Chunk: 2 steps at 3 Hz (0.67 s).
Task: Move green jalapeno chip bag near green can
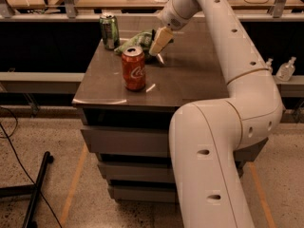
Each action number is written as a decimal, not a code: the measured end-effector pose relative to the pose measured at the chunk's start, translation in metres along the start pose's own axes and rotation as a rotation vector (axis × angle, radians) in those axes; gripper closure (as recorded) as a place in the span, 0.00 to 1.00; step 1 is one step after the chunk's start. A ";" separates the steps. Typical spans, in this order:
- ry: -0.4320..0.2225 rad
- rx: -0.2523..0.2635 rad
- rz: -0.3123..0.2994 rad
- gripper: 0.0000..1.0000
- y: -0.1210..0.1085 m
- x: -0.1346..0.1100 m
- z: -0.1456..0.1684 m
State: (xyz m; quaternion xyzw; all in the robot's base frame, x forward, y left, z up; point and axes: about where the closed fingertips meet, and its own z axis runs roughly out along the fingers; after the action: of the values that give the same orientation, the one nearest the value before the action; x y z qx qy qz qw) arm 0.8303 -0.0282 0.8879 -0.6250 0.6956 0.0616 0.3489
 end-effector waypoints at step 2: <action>-0.041 -0.008 0.011 0.00 0.001 0.005 -0.003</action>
Offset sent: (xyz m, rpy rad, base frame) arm -0.0033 -0.0201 0.0089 0.0964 -0.0008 0.0195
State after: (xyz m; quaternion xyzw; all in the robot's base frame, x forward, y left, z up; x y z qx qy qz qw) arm 0.8282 -0.0331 0.8869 -0.6211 0.6915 0.0789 0.3602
